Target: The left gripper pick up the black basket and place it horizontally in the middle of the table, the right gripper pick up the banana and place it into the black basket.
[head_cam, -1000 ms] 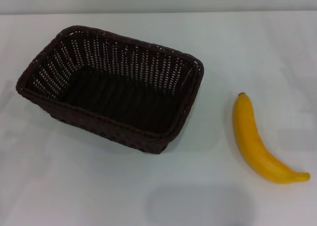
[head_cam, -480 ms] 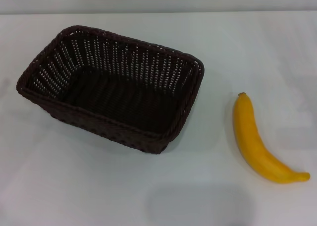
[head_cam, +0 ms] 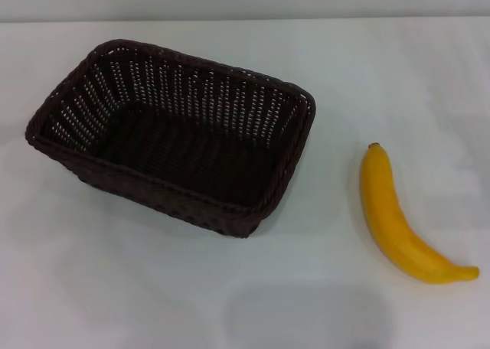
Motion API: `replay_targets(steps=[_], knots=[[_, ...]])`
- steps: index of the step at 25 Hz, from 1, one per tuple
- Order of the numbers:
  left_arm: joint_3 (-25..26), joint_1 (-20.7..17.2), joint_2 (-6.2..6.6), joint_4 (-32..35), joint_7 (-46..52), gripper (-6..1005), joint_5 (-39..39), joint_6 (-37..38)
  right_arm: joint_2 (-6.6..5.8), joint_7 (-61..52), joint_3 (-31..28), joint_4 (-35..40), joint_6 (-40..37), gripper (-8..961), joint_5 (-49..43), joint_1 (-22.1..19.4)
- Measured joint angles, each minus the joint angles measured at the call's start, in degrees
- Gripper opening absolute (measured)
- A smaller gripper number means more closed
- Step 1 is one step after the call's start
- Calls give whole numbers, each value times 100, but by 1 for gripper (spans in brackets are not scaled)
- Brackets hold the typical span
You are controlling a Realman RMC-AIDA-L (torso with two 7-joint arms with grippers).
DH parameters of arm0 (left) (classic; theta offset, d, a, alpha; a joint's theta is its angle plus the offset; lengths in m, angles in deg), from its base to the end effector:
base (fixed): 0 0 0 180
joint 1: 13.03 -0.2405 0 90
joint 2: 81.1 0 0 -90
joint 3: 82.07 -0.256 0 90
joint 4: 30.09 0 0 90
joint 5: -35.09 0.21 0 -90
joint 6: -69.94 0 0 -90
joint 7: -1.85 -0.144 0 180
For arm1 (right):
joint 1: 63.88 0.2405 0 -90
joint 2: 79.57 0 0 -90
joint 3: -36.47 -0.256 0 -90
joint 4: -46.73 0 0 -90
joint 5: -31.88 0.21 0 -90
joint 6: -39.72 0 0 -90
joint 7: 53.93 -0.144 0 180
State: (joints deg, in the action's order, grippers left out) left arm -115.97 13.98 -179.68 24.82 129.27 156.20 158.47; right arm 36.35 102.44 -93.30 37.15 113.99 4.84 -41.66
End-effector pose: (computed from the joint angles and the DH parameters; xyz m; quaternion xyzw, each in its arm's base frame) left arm -0.3129 0.3570 0.2153 -0.8087 -0.4774 -0.1567 0.3059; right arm 0.3605 0.3263 0.0806 -0.6157 0.2079 0.3610 0.6688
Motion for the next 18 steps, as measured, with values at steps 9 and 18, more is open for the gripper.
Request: replay_targets(steps=[9, 18], knots=[[-917, 784, 209, -135, 448, 839, 963, 155, 7, -2, 32, 0, -3, 844, -26, 13], [-1110, 1055, 133, -636, 220, 758, 1102, 138, 13, -11, 92, 8, 35, 844, -29, -96]])
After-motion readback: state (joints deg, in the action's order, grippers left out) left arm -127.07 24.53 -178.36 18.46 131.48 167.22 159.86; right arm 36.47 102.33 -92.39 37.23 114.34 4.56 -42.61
